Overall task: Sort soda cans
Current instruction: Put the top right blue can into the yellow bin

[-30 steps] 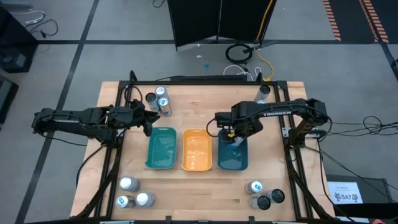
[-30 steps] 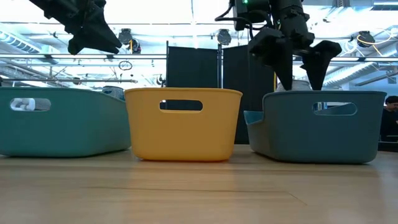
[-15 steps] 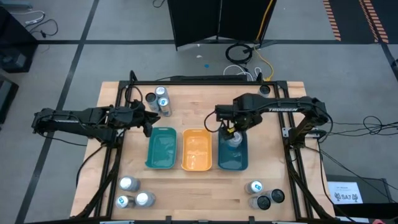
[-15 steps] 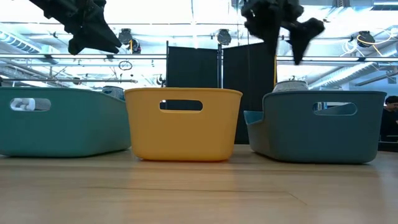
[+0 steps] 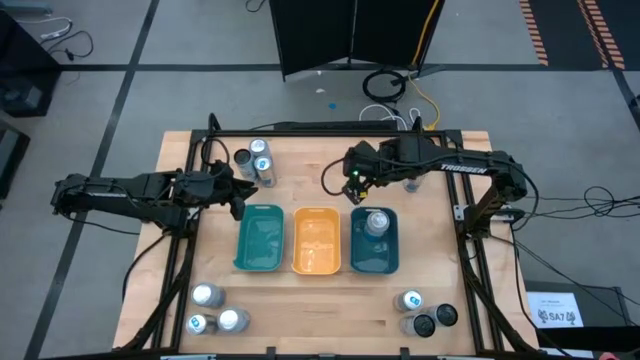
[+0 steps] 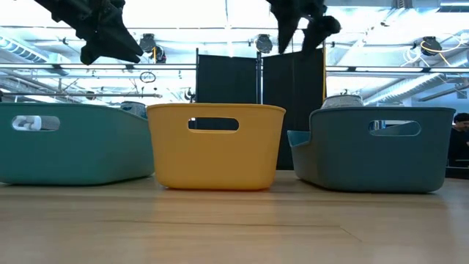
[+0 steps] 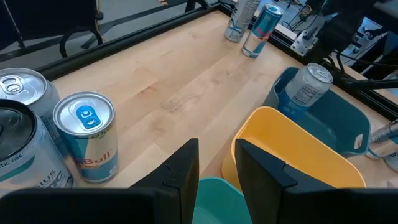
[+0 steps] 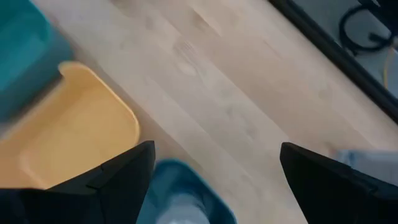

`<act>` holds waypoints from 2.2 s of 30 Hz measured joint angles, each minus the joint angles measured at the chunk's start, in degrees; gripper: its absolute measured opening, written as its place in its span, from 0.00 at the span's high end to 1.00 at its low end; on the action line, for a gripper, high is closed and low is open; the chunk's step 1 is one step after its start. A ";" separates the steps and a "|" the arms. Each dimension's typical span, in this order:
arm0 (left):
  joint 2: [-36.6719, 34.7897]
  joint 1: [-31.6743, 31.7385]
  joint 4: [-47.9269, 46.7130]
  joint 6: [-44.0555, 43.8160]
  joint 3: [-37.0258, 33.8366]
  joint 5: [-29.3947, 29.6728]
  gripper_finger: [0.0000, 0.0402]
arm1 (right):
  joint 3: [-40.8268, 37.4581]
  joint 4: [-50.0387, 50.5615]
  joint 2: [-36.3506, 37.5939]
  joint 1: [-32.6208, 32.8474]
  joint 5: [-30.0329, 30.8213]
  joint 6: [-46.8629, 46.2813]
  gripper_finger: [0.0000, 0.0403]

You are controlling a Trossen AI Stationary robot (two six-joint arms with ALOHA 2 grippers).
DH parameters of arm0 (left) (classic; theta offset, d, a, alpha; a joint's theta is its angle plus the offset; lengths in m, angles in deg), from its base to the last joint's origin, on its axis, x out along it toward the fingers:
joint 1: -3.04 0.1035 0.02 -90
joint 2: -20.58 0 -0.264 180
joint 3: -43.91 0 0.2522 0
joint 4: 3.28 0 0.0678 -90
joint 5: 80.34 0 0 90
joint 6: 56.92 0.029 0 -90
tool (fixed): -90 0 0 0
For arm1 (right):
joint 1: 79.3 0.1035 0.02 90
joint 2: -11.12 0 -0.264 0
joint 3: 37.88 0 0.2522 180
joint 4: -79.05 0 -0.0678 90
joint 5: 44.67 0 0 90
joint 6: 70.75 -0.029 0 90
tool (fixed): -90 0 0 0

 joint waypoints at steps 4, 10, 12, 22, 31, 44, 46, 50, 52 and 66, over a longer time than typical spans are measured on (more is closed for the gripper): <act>-0.01 0.02 0.00 0.00 0.00 0.00 0.71 | 0.02 -4.89 0.00 -0.04 -0.03 0.60 0.16; -0.01 0.02 0.00 0.00 0.00 0.00 0.71 | 0.02 -7.73 0.00 -0.05 -0.07 2.82 0.16; 0.01 0.00 0.02 0.00 0.00 0.00 0.71 | 0.02 -7.67 0.00 -0.10 -0.07 2.44 0.16; -0.01 0.00 0.02 0.46 0.00 0.00 0.71 | -0.19 -5.44 0.00 0.74 0.18 -5.02 0.13; 0.01 0.00 0.02 0.48 0.00 0.00 0.71 | -1.27 -6.78 0.00 1.58 0.12 -13.62 0.04; 0.00 0.00 0.00 0.52 0.00 0.00 0.71 | -1.29 11.22 -0.35 -0.02 5.00 -28.91 0.03; -0.01 0.02 0.00 0.52 0.00 0.00 0.71 | -1.62 14.79 -0.37 -0.90 4.97 -33.09 0.03; -0.01 0.02 0.00 0.52 0.00 0.00 0.71 | -5.28 13.76 1.29 -2.75 4.48 -37.05 0.03; 0.01 0.01 -0.04 0.52 0.00 0.00 0.71 | -7.08 14.47 1.58 -3.58 3.81 -37.98 0.03; -0.01 0.02 -0.54 0.44 0.00 0.02 0.71 | -25.92 13.49 14.99 -6.97 1.61 -43.34 0.03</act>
